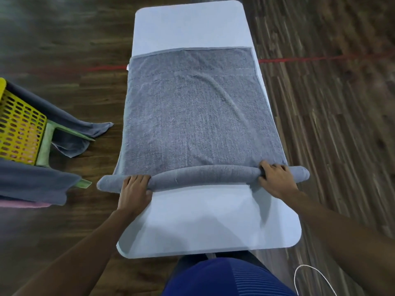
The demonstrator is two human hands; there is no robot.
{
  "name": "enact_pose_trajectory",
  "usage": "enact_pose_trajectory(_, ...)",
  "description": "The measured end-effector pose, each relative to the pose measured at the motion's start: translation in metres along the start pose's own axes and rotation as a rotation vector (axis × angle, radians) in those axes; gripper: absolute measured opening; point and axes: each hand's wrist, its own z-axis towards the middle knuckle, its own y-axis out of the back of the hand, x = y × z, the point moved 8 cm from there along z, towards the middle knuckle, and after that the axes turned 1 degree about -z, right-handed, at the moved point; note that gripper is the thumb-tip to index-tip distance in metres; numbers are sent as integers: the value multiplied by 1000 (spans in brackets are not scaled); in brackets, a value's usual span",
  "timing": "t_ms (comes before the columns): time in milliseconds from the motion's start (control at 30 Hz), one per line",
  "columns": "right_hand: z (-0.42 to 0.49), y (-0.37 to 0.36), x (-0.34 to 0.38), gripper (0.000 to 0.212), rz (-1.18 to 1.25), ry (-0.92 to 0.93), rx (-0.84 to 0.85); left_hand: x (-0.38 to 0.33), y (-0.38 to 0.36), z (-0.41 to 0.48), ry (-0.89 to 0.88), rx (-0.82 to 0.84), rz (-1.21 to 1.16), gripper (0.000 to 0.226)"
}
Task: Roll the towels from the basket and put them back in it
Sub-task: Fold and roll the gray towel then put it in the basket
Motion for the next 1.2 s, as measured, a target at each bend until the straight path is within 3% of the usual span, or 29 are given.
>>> enact_pose_trajectory(100,8,0,-9,37,-9,-45,4,4,3,13,56,88,-99,29)
enact_pose_trajectory(167,12,6,-6,45,-17,-25,-101,9,3,19,109,107,-148,32)
enact_pose_trajectory(233,13,15,-2,39,9,3,-237,12,5,24,138,26,-96,35)
enact_pose_trajectory(333,13,23,6,35,93,64,-309,10,14,23,195,-99,-36,30)
enact_pose_trajectory(433,10,15,13,37,117,80,-223,3,14,20,108,-123,-9,32)
enact_pose_trajectory(500,8,3,12,51,94,66,-161,1,5,15,64,-54,43,44)
enact_pose_trajectory(600,11,4,8,43,72,54,-244,-2,-1,12,38,13,63,57)
enact_pose_trajectory(700,19,7,5,32,76,45,-255,5,4,20,72,-16,-11,45)
enact_pose_trajectory(800,28,13,3,33,47,51,-125,6,10,23,62,-31,-34,28)
enact_pose_trajectory(967,43,17,0,27,8,-13,97,17,3,31,105,93,-102,37)
enact_pose_trajectory(1133,42,28,1,22,62,13,-239,17,8,30,102,-91,-45,31)
enact_pose_trajectory(1200,36,26,5,23,116,73,-269,6,12,26,47,-129,-56,37)
